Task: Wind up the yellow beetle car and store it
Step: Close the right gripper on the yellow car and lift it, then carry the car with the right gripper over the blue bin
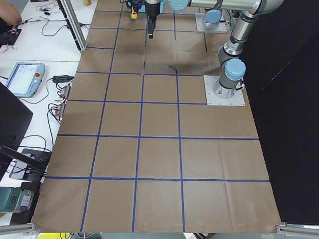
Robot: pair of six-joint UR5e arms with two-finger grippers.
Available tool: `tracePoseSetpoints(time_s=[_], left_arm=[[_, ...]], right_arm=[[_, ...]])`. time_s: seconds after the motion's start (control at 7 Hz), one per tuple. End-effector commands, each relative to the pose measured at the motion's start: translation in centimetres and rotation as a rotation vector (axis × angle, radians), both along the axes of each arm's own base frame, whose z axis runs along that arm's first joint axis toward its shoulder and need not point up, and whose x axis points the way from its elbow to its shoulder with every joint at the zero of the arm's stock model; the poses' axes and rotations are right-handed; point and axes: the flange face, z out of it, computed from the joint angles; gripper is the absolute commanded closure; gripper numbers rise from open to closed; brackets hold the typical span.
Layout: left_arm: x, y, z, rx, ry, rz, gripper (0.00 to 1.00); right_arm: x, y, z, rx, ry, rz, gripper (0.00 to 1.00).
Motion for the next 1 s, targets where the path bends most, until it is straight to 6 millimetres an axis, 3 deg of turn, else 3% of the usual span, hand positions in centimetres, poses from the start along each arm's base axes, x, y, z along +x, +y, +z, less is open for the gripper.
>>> tracePoseSetpoints(time_s=[0.0,0.14,0.43,0.57,0.86], left_arm=[[0.0,0.0,0.0,0.0,0.0,0.0,0.0],[0.0,0.0,0.1,-0.001,0.0,0.0,0.0],[0.0,0.0,0.1,-0.001,0.0,0.0,0.0],[0.0,0.0,0.0,0.0,0.0,0.0,0.0],[0.0,0.1,0.1,-0.001,0.0,-0.002,0.0]], right_arm=[[1.9,0.4,4.2,-0.031,-0.003,-0.045,0.74],[1.6,0.5,4.9,-0.005,-0.015,-0.114,0.74],[1.1,2.1,9.3,0.019,-0.031,-0.283,0.73],[-0.9,2.8,10.5,0.026,-0.042,-0.428,0.73],[-8.1,5.5,14.2,0.038,-0.149,-0.784,0.7]])
